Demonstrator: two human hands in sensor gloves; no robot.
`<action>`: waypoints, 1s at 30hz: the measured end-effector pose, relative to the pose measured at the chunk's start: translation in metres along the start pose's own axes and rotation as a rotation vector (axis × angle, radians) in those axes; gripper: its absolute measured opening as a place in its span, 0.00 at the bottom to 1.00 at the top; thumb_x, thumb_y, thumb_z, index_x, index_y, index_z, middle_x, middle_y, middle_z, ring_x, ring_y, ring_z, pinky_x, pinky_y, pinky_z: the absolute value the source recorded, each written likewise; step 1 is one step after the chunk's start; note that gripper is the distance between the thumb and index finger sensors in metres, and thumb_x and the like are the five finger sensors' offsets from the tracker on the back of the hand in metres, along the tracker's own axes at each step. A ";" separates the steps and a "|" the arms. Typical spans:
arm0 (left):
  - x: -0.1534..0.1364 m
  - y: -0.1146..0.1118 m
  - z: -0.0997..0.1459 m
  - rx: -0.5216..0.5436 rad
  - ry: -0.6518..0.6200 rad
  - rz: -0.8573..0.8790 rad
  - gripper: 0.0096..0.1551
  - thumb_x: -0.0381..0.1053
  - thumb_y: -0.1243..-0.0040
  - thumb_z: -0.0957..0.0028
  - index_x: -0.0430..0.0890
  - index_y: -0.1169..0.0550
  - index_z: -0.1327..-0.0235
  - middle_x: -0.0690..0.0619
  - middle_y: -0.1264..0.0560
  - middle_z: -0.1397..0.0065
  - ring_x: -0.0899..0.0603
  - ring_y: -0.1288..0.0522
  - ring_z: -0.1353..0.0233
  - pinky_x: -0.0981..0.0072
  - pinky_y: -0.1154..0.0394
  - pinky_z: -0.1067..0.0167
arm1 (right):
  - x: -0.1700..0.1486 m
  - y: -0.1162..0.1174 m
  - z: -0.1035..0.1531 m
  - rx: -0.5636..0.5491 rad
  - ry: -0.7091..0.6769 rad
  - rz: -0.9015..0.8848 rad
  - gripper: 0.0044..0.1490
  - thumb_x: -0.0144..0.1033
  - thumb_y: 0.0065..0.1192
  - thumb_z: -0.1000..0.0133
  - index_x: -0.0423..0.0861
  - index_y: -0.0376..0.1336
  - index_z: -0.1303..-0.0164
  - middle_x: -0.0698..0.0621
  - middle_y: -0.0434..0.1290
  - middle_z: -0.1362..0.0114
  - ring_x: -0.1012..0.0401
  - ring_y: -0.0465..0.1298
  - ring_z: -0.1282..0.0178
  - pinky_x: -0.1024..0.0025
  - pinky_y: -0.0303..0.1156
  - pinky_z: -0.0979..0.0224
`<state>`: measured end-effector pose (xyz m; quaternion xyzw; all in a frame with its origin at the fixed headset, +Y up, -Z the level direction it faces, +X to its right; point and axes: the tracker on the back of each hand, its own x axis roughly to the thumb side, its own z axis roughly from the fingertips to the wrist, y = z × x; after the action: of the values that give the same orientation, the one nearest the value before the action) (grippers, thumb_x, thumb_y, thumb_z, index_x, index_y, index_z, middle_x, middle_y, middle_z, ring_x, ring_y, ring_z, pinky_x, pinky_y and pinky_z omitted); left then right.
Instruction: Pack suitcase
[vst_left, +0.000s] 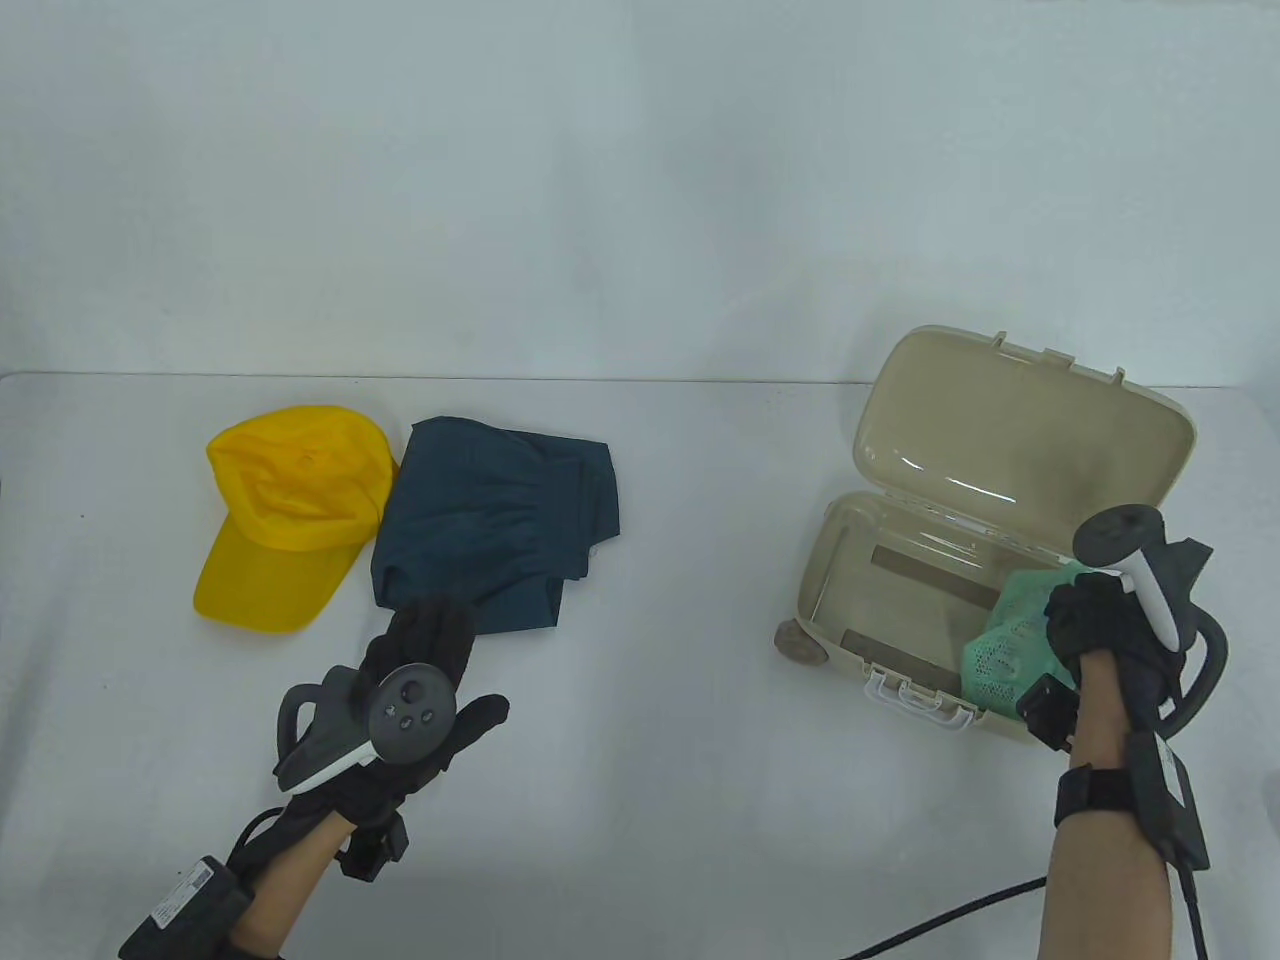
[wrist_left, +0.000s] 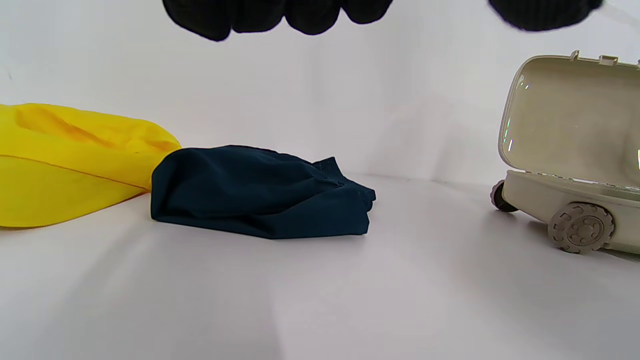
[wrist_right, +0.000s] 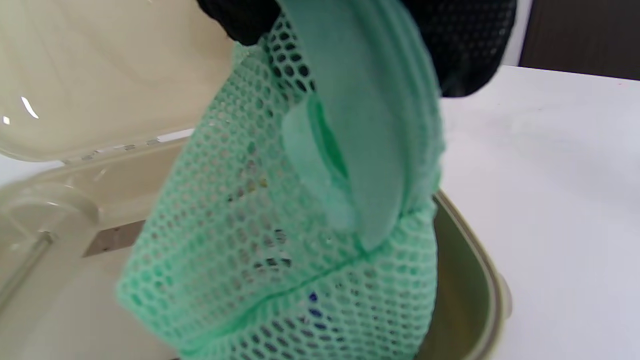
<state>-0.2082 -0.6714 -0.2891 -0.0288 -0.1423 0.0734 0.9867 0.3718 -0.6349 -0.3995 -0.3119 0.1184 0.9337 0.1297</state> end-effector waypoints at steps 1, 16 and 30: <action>0.000 0.000 0.000 -0.002 0.000 -0.001 0.54 0.70 0.56 0.46 0.43 0.53 0.14 0.39 0.54 0.11 0.29 0.52 0.13 0.40 0.45 0.20 | 0.001 0.001 0.000 -0.010 0.009 0.016 0.28 0.39 0.51 0.36 0.37 0.65 0.32 0.52 0.81 0.47 0.57 0.83 0.52 0.60 0.79 0.46; -0.001 0.001 0.000 0.000 -0.007 -0.004 0.54 0.70 0.56 0.46 0.44 0.53 0.14 0.39 0.54 0.11 0.29 0.52 0.13 0.40 0.45 0.20 | 0.039 0.037 -0.001 -0.136 0.108 0.402 0.32 0.45 0.53 0.37 0.37 0.64 0.29 0.52 0.82 0.45 0.57 0.84 0.51 0.62 0.80 0.47; -0.001 0.002 0.000 0.018 -0.016 0.001 0.54 0.70 0.56 0.46 0.44 0.53 0.14 0.39 0.54 0.11 0.29 0.52 0.13 0.40 0.45 0.20 | 0.065 -0.030 0.088 -0.263 -0.210 0.138 0.48 0.61 0.46 0.39 0.36 0.56 0.20 0.43 0.74 0.26 0.48 0.79 0.35 0.54 0.77 0.38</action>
<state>-0.2089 -0.6698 -0.2897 -0.0195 -0.1494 0.0752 0.9857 0.2826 -0.5698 -0.3756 -0.2182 0.0023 0.9753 0.0353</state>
